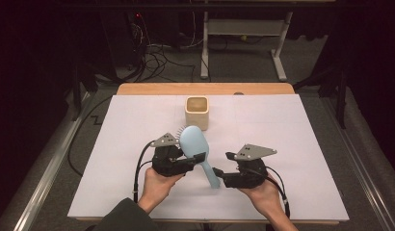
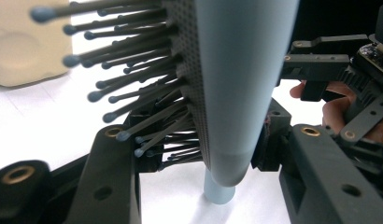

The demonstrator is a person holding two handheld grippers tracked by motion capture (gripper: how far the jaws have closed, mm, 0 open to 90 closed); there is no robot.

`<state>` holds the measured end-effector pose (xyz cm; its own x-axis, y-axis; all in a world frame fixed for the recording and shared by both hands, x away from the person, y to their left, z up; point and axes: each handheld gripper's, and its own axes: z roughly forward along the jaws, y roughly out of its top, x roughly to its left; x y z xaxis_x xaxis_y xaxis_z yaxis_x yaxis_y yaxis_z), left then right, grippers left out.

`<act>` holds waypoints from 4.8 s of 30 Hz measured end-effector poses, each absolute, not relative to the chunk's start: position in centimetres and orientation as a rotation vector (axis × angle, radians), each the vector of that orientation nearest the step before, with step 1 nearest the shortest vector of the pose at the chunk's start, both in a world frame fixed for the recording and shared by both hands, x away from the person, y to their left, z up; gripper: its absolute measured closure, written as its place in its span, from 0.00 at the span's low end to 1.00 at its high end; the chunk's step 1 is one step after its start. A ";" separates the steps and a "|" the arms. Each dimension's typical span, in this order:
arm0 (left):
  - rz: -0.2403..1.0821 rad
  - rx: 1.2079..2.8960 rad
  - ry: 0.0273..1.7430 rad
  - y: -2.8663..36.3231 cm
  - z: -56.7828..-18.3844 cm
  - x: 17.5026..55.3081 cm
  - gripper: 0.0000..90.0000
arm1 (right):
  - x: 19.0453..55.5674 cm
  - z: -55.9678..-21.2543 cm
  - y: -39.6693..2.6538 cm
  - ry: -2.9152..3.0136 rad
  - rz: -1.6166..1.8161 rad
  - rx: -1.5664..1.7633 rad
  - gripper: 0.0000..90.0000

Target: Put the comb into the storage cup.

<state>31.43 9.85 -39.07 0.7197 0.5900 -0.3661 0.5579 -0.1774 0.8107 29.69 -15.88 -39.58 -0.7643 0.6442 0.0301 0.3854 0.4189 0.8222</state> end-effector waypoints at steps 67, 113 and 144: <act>0.120 1.825 0.912 10.4 -35.4 33.4 0.60 | 26.2 -43.6 -29.5 2.045 1.351 1.095 0.34; 0.208 1.825 0.952 11.4 -32.7 36.5 0.60 | 24.8 -45.9 -32.5 1.924 1.389 1.200 0.31; 0.291 1.810 1.005 11.5 -29.8 39.8 0.60 | 24.8 -45.9 -32.5 1.924 1.388 1.207 0.31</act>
